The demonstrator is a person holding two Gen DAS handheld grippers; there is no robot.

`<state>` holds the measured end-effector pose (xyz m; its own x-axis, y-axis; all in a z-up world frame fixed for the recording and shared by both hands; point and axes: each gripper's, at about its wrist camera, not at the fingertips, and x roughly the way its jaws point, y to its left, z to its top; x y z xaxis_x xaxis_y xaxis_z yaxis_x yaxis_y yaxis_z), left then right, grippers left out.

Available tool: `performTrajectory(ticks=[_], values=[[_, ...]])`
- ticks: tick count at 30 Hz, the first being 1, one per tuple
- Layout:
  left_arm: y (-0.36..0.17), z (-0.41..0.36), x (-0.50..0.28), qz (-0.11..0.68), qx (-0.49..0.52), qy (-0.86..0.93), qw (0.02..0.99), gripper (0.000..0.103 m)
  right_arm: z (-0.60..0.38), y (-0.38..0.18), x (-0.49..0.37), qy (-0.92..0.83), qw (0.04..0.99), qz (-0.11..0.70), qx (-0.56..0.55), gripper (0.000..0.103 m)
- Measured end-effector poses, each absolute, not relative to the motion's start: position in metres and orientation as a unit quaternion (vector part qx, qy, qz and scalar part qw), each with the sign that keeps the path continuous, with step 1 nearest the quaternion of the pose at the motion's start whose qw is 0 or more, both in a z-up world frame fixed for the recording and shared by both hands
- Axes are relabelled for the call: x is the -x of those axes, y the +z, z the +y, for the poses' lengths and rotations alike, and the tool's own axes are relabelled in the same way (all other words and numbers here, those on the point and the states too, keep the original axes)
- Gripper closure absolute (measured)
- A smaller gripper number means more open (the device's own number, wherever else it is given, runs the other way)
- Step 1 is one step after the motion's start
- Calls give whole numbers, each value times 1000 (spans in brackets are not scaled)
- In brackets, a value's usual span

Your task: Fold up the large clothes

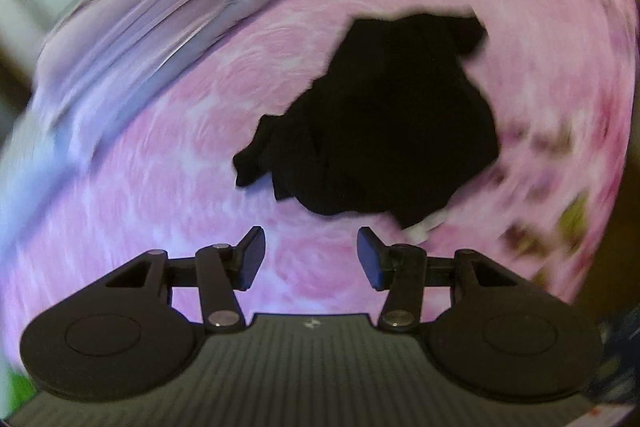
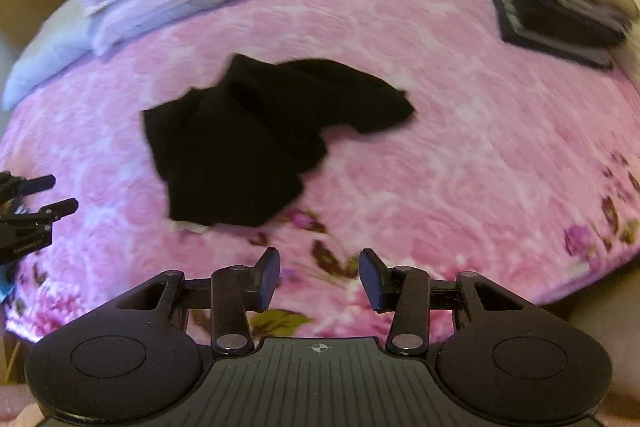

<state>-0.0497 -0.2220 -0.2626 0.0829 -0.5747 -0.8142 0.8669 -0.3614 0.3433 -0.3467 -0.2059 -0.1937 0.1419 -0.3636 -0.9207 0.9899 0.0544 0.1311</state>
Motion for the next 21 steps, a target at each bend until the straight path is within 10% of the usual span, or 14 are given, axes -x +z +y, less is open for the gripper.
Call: performTrajectory(ticks=[21], values=[[-468, -243, 2, -433, -547, -687, 205, 63, -209, -325, 296, -581, 552, 461, -381, 62]])
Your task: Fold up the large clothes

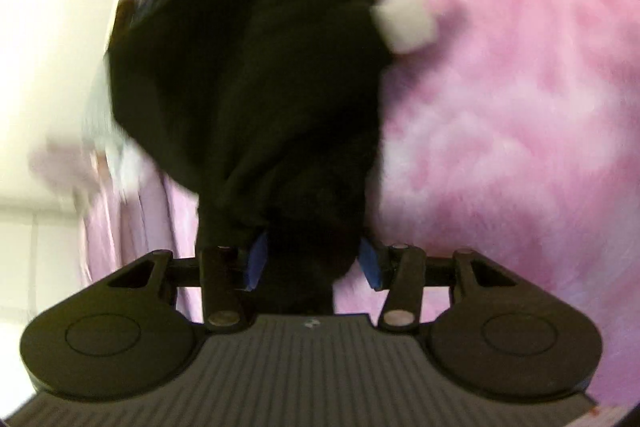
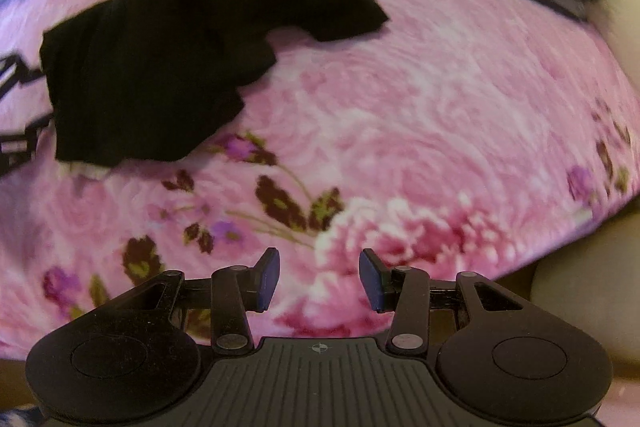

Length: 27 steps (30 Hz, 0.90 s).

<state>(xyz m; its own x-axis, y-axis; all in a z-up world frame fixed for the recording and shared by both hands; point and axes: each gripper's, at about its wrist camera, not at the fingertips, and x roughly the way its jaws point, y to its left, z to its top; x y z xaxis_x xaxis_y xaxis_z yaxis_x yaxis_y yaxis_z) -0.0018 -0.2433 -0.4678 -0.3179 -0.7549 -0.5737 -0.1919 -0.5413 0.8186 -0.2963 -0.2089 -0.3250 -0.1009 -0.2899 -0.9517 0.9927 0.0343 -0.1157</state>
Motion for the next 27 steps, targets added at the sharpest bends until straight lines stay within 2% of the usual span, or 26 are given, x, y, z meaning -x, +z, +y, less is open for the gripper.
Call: performTrajectory(ticks=[1, 2, 4, 6, 10, 13, 15, 17, 22, 23, 25, 27], values=[[-472, -244, 1, -447, -540, -685, 197, 76, -211, -329, 291, -579, 557, 468, -369, 62], [-472, -247, 0, -449, -536, -687, 198, 84, -213, -333, 284, -575, 564, 476, -355, 62], [-458, -254, -2, -416, -524, -710, 220, 88, -215, -339, 270, -564, 585, 493, -311, 62], [-432, -263, 2, -361, -514, -729, 271, 90, -215, -343, 255, -550, 611, 506, -263, 62], [-369, -290, -15, -196, -472, -767, 389, 93, -209, -360, 219, -493, 660, 546, -148, 61], [-342, -312, -34, -112, -440, -769, 450, 93, -209, -379, 199, -476, 676, 554, -101, 53], [-341, -327, -42, -81, -435, -765, 469, 93, -211, -389, 188, -478, 683, 547, -76, 45], [-347, -342, -50, -59, -437, -763, 473, 93, -212, -399, 178, -474, 689, 547, -37, 42], [-367, -352, -56, -59, -449, -756, 472, 93, -218, -432, 162, -484, 685, 537, 92, 41], [-370, -352, -58, -57, -452, -754, 473, 93, -221, -437, 163, -489, 682, 533, 109, 43], [-375, -350, -61, -54, -457, -752, 473, 94, -231, -436, 168, -494, 695, 511, 110, 98], [-371, -347, -58, -50, -452, -754, 475, 94, -242, -413, 178, -511, 710, 477, 79, 101]])
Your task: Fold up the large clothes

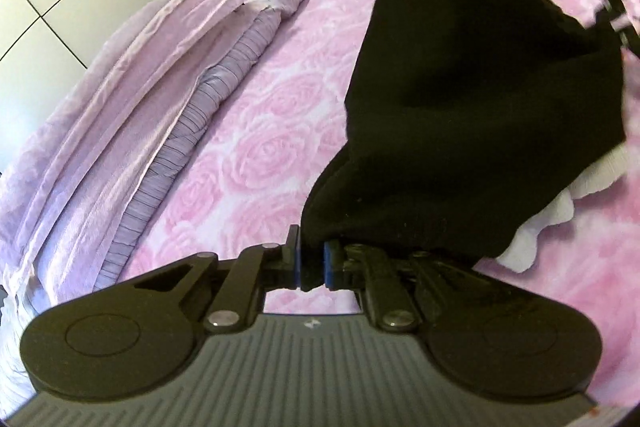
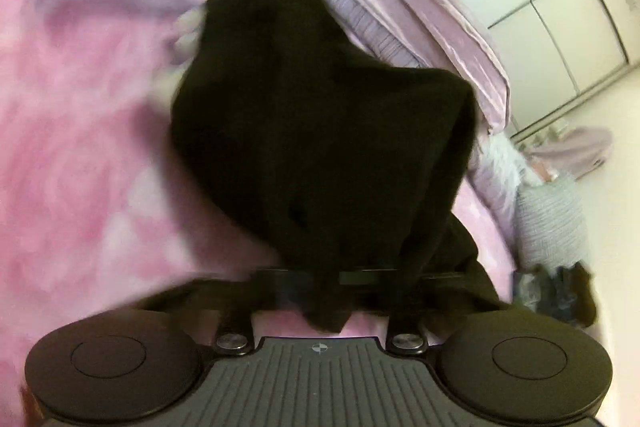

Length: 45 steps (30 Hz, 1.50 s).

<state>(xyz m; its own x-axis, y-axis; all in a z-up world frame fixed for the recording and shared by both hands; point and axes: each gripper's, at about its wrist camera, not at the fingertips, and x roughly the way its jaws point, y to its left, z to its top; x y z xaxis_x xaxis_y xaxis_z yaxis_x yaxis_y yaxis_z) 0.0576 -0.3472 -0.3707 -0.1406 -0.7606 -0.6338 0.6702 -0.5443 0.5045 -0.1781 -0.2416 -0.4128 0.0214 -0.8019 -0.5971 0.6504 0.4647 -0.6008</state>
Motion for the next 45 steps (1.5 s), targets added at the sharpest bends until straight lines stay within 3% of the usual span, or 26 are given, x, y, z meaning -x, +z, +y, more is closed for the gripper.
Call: performTrajectory(ticks=[5, 13, 23, 29, 34, 39, 45], values=[[-331, -341, -51, -20, -406, -761, 505, 94, -255, -320, 212, -558, 726, 398, 43, 101], [-199, -319, -31, 54, -257, -743, 615, 96, -287, -152, 258, -619, 739, 259, 51, 102], [-59, -217, 30, -5, -180, -678, 713, 98, -235, -19, 305, -583, 797, 141, 77, 102], [-3, -128, 75, -23, -134, -626, 768, 98, -173, 23, 338, -516, 842, 126, 93, 102], [33, -102, 93, -39, -126, -609, 782, 98, -150, 58, 349, -486, 861, 109, 108, 102], [44, -131, 88, -41, -144, -606, 781, 98, -179, 80, 336, -491, 859, 115, 90, 102], [-17, -248, 47, 49, -193, -621, 758, 98, -307, 44, 300, -510, 837, 196, -21, 102]])
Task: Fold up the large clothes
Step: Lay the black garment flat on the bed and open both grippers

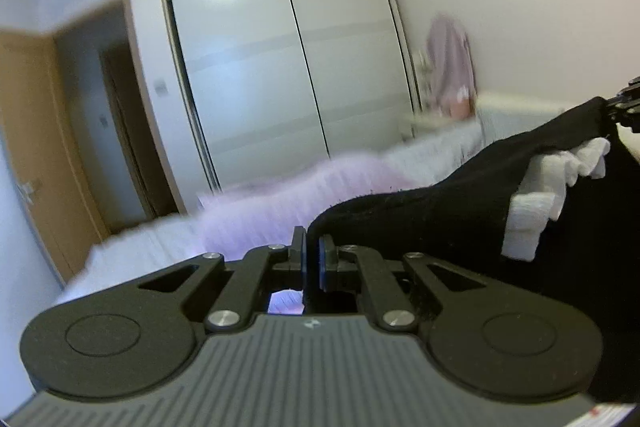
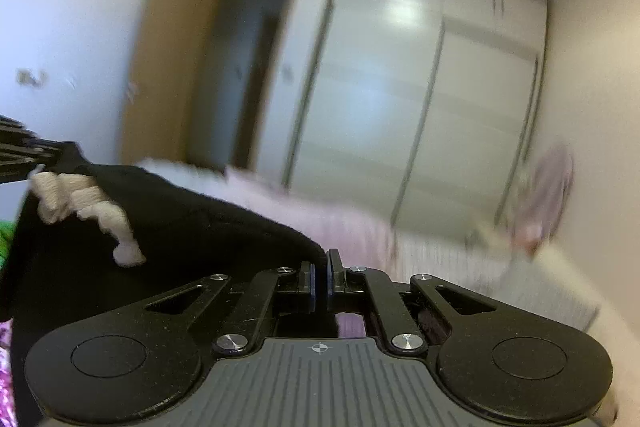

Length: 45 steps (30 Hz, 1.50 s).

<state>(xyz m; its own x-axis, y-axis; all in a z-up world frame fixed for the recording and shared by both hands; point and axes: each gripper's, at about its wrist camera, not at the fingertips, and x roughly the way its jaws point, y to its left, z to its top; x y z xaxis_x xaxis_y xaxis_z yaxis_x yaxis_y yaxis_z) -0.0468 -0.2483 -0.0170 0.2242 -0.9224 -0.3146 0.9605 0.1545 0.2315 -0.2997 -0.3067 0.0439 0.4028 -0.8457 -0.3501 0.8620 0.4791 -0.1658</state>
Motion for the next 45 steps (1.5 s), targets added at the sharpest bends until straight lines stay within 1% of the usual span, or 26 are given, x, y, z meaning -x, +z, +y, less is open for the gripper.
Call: performTrajectory(ticks=[2, 3, 4, 5, 6, 7, 8, 10, 13, 17, 19, 22, 24, 27, 29, 31, 33, 34, 35, 36, 37, 38, 39, 40, 42, 45], values=[[-55, -310, 25, 98, -218, -622, 746, 97, -369, 11, 282, -524, 817, 232, -72, 102], [-73, -342, 15, 124, -229, -616, 743, 96, -398, -8, 278, -527, 807, 250, -93, 100], [-98, -375, 7, 155, -242, -615, 735, 91, -432, -30, 268, -529, 790, 290, -110, 97], [-122, -409, -1, 182, -259, -612, 724, 85, -469, -59, 255, -539, 756, 348, -129, 86], [-142, -433, -9, 205, -277, -605, 717, 80, -487, -87, 255, -543, 732, 381, -151, 69], [-169, -456, -17, 230, -298, -600, 705, 77, -508, -115, 254, -543, 712, 405, -185, 68], [-193, -470, -24, 239, -312, -593, 703, 77, -517, -138, 260, -549, 698, 407, -213, 68], [-228, -480, -38, 253, -325, -580, 703, 77, -531, -160, 271, -553, 683, 398, -264, 67], [-264, -473, -58, 290, -324, -587, 683, 76, -527, -180, 290, -553, 680, 380, -294, 67], [-308, -460, -61, 320, -338, -604, 647, 76, -513, -221, 302, -524, 686, 404, -303, 67], [-326, -453, -61, 333, -337, -601, 643, 76, -517, -241, 300, -510, 684, 420, -310, 67], [-343, -425, -63, 369, -331, -575, 651, 75, -497, -278, 303, -499, 678, 433, -323, 67], [-348, -396, -61, 383, -335, -550, 662, 71, -483, -286, 305, -490, 683, 427, -334, 67], [-351, -344, -47, 425, -339, -521, 658, 66, -463, -298, 306, -467, 687, 432, -350, 66], [-350, -312, -27, 442, -346, -512, 650, 55, -448, -304, 310, -451, 686, 445, -359, 65], [-350, -287, -4, 440, -364, -508, 645, 49, -437, -306, 315, -439, 685, 454, -363, 65], [-360, -271, 15, 425, -390, -495, 650, 49, -428, -306, 323, -427, 688, 456, -368, 65], [-371, -264, 21, 422, -405, -480, 654, 50, -425, -306, 327, -422, 689, 458, -370, 65], [-381, -258, 25, 424, -415, -467, 656, 54, -423, -307, 330, -419, 690, 460, -369, 65], [-390, -254, 26, 427, -418, -461, 657, 54, -420, -307, 333, -414, 693, 463, -366, 65], [-392, -249, 28, 419, -409, -465, 664, 59, -418, -307, 336, -411, 694, 468, -362, 65], [-392, -248, 29, 415, -405, -476, 662, 77, -415, -307, 339, -410, 694, 473, -356, 65], [-389, -249, 29, 414, -401, -487, 656, 90, -413, -306, 342, -410, 694, 476, -351, 65], [-384, -251, 27, 407, -399, -492, 658, 99, -410, -305, 345, -411, 695, 477, -347, 65], [-369, -253, 12, 387, -394, -487, 676, 99, -405, -299, 353, -415, 696, 475, -343, 65], [-337, -255, -40, 354, -374, -455, 726, 100, -397, -289, 364, -424, 695, 472, -338, 65]])
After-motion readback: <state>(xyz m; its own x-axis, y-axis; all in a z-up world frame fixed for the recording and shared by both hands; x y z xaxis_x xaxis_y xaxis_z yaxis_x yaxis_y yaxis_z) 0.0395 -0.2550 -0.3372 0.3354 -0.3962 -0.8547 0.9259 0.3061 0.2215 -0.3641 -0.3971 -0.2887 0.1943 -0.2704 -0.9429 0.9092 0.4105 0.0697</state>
